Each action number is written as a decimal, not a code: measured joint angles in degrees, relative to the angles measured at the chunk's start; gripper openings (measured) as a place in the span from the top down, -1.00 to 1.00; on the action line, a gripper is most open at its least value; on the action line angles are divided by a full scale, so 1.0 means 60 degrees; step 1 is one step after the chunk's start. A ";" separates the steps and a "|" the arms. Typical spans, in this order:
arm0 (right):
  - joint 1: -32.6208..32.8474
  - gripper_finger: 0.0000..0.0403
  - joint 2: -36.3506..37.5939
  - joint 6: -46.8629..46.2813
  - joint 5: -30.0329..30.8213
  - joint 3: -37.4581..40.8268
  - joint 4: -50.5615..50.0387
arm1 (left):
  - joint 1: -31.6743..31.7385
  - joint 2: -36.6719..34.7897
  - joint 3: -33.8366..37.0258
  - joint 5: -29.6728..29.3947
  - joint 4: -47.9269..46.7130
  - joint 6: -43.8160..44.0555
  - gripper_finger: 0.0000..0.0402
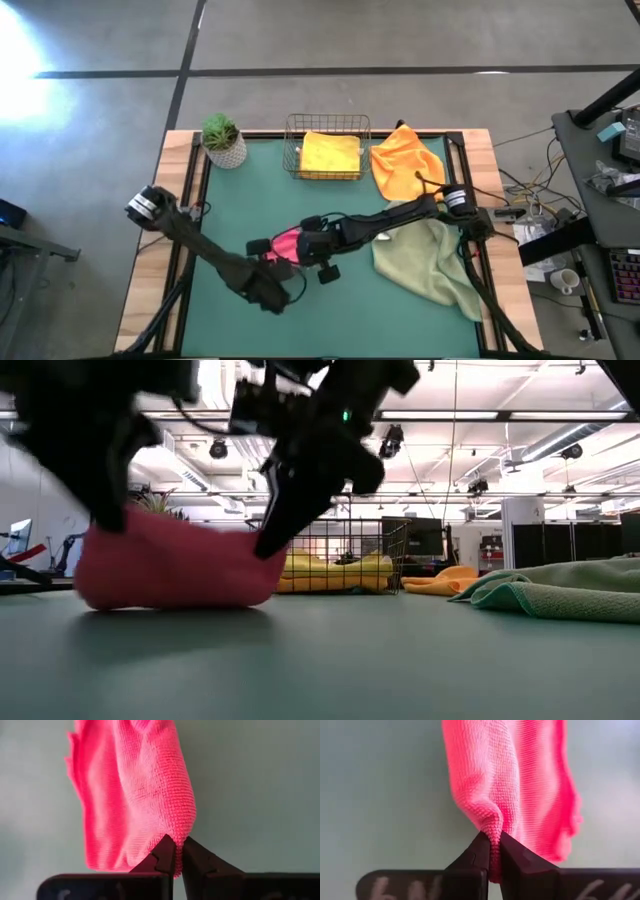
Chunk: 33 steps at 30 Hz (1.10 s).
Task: Fold microfiber towels
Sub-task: Put the pink microfiber cloth into the wire basket
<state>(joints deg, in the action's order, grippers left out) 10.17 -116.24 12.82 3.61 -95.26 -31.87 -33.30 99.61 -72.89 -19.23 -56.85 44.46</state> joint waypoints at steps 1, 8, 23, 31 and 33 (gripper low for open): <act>0.0000 0.95 0.0124 -0.0078 -0.0002 -0.0057 -0.0280 | 0.0116 -0.0123 -0.0100 0.0042 0.0033 -0.0178 0.99; 0.0007 0.96 0.1332 -0.0363 0.0153 0.0039 -0.0857 | 0.0825 -0.0730 -0.0700 0.0040 -0.0572 -0.1287 0.99; -0.0473 0.96 0.3646 -0.1468 0.1831 0.0273 -0.1484 | 0.2804 -0.1360 -0.2040 -0.2181 -0.0694 -0.5071 0.99; -0.1181 0.96 0.4284 -0.1662 0.2693 0.0273 -0.1994 | 0.4385 -0.1716 -0.2907 -0.2404 -0.0572 -0.7754 0.99; -0.1429 0.96 0.4398 -0.1652 0.2725 0.0277 -0.1994 | 0.4763 -0.1752 -0.3050 -0.2410 -0.0461 -0.8367 0.99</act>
<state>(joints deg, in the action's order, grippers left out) 1.60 -89.85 2.91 19.96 -93.60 -43.83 -4.72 89.10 -91.20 -33.68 -59.62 -5.74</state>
